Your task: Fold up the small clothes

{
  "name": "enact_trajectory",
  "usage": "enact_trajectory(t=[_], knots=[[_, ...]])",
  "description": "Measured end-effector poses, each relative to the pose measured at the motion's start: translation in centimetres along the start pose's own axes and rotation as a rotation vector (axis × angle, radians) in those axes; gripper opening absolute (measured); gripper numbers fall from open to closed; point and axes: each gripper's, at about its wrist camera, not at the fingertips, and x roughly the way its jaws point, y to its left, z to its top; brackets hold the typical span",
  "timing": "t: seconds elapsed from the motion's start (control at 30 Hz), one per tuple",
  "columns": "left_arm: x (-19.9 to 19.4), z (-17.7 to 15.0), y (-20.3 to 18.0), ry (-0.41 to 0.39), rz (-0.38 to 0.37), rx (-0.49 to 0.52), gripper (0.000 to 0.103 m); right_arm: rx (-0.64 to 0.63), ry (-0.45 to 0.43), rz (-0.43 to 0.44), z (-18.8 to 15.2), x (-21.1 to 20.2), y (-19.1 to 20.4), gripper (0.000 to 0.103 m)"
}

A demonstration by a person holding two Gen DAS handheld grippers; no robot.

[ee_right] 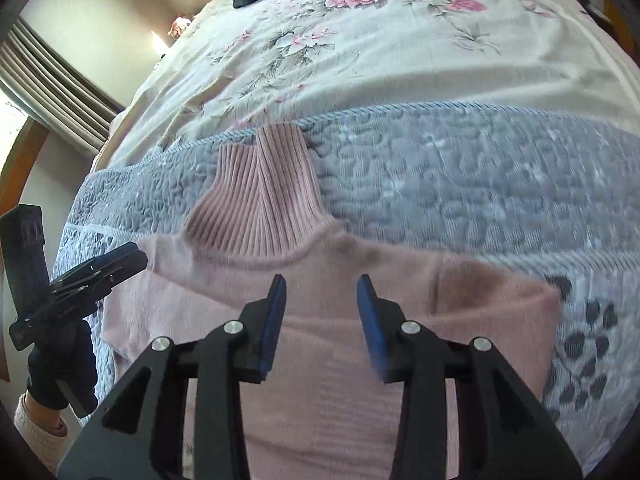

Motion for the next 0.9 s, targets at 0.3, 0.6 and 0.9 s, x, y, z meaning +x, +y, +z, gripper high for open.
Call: enact_trajectory(t=[0.3,0.6,0.9], knots=[[8.7,4.8,3.1,0.122,-0.071,-0.153,0.066,0.065,0.1,0.037,7.5,9.8,0.2,0.04],[9.7,4.2,2.7,0.068,-0.191,-0.202,0.012,0.078,0.064,0.147,8.0,10.5,-0.2,0.008],[0.4,0.6,0.0,-0.079,-0.345,-0.002,0.01,-0.114,-0.086,0.23,2.7,0.2,1.3,0.008]])
